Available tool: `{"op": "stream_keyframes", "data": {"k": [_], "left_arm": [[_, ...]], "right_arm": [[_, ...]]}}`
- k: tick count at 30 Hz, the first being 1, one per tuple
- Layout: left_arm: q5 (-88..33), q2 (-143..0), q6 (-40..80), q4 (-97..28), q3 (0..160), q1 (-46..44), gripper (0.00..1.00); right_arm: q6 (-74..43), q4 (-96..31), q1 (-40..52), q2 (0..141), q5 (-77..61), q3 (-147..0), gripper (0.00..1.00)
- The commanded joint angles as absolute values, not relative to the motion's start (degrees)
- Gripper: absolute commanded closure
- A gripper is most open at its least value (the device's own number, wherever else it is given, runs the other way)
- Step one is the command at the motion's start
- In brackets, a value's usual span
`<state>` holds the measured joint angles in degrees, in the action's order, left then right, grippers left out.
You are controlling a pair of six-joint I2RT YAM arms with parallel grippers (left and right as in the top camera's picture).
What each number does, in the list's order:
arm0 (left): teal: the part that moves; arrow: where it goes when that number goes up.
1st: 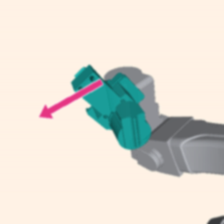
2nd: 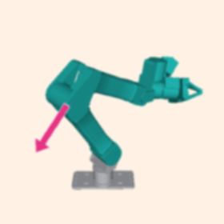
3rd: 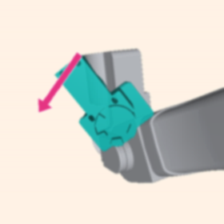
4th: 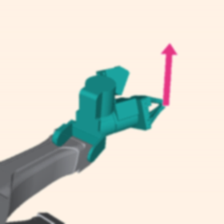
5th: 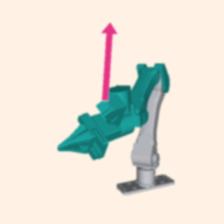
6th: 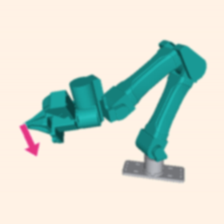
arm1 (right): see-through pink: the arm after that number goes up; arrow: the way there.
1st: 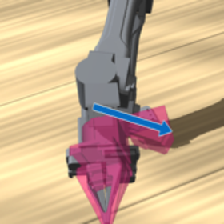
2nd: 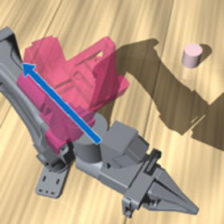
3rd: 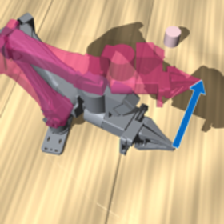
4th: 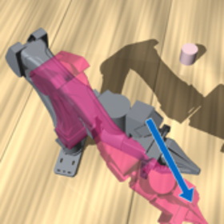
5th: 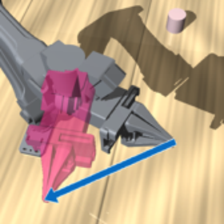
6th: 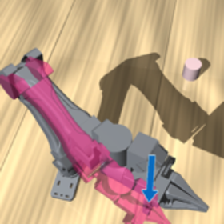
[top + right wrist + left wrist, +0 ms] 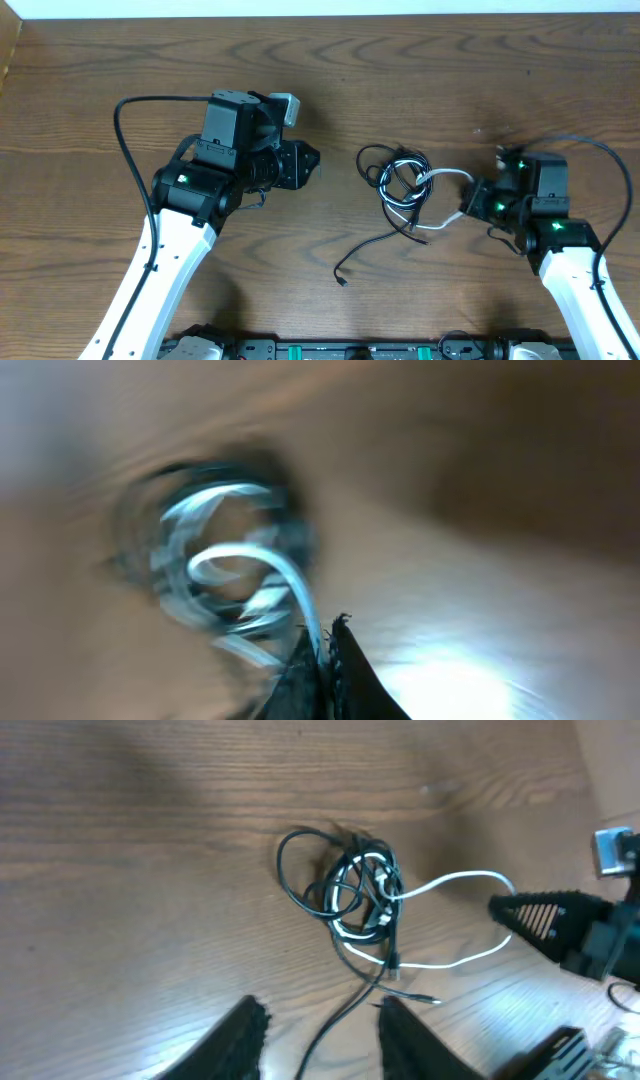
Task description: Untangle cables
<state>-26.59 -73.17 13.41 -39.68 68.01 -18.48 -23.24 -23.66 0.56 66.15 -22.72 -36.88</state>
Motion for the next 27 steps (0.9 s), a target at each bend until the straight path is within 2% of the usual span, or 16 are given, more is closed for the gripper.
{"op": "stream_keyframes", "data": {"k": [1,3,7,11,13,16,17,21,23,24,26,27], "left_arm": [[-26.28,-74.48,14.48,-39.64,68.55,-18.46,0.6],[-26.28,-75.16,14.48,-39.64,68.55,-18.44,0.6],[-26.28,-76.23,14.48,-39.81,68.55,-18.44,0.57],[-26.28,-76.95,14.48,-40.03,68.55,-18.46,0.54],[-26.28,-77.06,14.48,-40.01,68.55,-18.44,0.53],[-26.33,-77.06,14.5,-40.05,68.55,-18.46,0.51],[-26.33,-77.06,14.5,-40.07,68.55,-18.46,0.47],[-26.33,-77.06,14.5,-40.21,68.58,-18.46,0.37],[-26.3,-77.06,14.5,-40.25,68.55,-18.46,0.37],[-26.3,-77.06,14.5,-40.23,68.55,-18.46,0.36],[-26.28,-77.06,14.5,-40.23,68.55,-18.44,0.35],[-26.3,-77.06,14.5,-40.21,68.55,-18.44,0.35]], "right_arm": [[-6.9,-19.88,0.38,65.08,-53.65,-37.5,0.99],[-2.98,-17.02,0.27,64.4,-62.81,-37.5,0.99],[-1.72,-13.74,0.19,62.89,-68.29,-37.5,0.99],[-1.45,-5.39,0.19,61.95,-84.4,-37.5,0.99],[-1.65,-3.2,0.19,61.87,-83.2,-37.5,0.99],[-1.69,-6.26,0.19,61.87,-70.06,-37.5,0.99],[-2.63,-8.25,0.19,61.87,-62.52,-37.5,0.99],[-16.43,-17.78,0.19,61.87,-26.0,-37.5,0.99],[-24.75,-23.18,0.19,61.87,-11.29,-37.5,0.99],[-27.9,-25.58,0.19,61.87,-6.15,-37.5,0.94],[-31.86,-28.84,0.19,61.87,-0.23,-37.5,0.71],[-32.16,-28.97,0.19,61.87,-0.16,-37.5,0.7]]}}
